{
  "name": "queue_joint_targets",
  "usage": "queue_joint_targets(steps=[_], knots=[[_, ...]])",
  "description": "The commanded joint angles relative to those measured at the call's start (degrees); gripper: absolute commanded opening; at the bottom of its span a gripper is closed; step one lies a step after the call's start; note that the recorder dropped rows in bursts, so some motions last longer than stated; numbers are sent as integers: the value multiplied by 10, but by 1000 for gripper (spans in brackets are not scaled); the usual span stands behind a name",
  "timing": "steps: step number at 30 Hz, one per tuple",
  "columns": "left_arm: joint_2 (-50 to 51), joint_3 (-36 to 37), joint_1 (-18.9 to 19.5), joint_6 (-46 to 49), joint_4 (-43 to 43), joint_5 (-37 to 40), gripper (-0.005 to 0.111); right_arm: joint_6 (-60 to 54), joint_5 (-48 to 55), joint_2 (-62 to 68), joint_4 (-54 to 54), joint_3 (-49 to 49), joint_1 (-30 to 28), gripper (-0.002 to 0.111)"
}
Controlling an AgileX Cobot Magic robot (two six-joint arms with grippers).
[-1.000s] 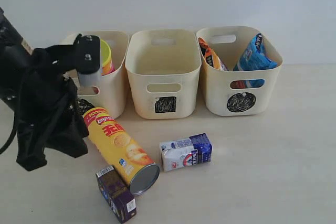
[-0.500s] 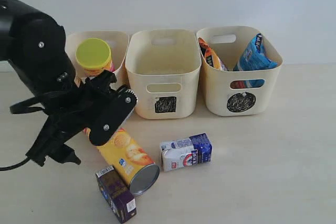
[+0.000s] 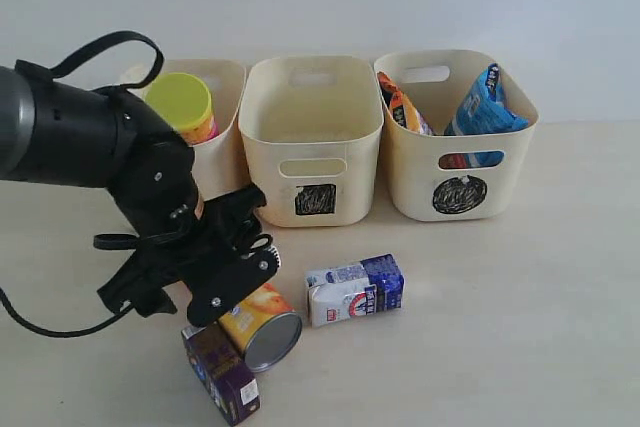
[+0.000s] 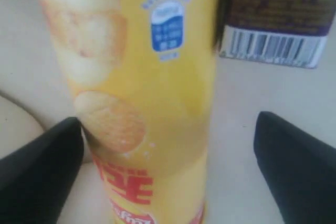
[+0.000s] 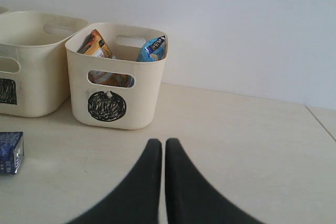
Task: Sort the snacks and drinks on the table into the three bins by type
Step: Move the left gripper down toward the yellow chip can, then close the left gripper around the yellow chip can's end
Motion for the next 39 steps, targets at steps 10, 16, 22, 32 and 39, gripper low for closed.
queue_joint_targets(steps=[10, 16, 22, 32, 39], knots=[[48, 2, -1, 2, 34, -93, 77, -4, -2, -4, -2, 0, -2, 0], [48, 2, -1, 2, 34, -88, 34, -4, -2, -4, -2, 0, -2, 0], [30, 2, -2, 2, 34, -79, 7, -4, -2, -4, -2, 0, -2, 0], [-38, 3, -28, 2, 34, -10, 7, -4, -2, -4, -2, 0, -2, 0], [-93, 3, -71, 2, 29, 34, 7, -4, -2, -4, 2, 0, -2, 0]])
